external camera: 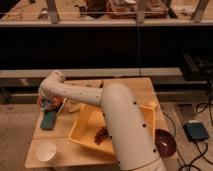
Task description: Wipe red bowl with towel
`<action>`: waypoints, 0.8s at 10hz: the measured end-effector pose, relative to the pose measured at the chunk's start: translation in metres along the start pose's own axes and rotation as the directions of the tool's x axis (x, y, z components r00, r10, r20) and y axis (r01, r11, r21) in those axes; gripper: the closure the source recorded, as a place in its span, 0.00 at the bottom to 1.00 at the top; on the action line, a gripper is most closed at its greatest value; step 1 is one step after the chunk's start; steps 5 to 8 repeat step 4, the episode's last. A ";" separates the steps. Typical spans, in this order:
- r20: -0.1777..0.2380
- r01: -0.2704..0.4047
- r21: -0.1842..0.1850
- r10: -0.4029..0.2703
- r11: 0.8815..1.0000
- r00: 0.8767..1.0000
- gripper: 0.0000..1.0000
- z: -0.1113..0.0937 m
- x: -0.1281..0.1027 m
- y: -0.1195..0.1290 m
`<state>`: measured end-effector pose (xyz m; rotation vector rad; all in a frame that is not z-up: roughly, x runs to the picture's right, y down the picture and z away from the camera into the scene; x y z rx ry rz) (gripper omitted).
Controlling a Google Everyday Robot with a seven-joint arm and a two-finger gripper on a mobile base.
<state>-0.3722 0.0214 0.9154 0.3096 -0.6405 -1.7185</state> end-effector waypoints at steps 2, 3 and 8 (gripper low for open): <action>-0.048 -0.053 -0.048 0.050 0.997 0.998 1.00 -0.018 0.012 0.035; -0.080 -0.078 -0.074 0.072 0.994 0.994 1.00 -0.027 0.023 0.052; -0.094 -0.084 -0.082 0.077 0.993 0.993 1.00 -0.026 0.031 0.057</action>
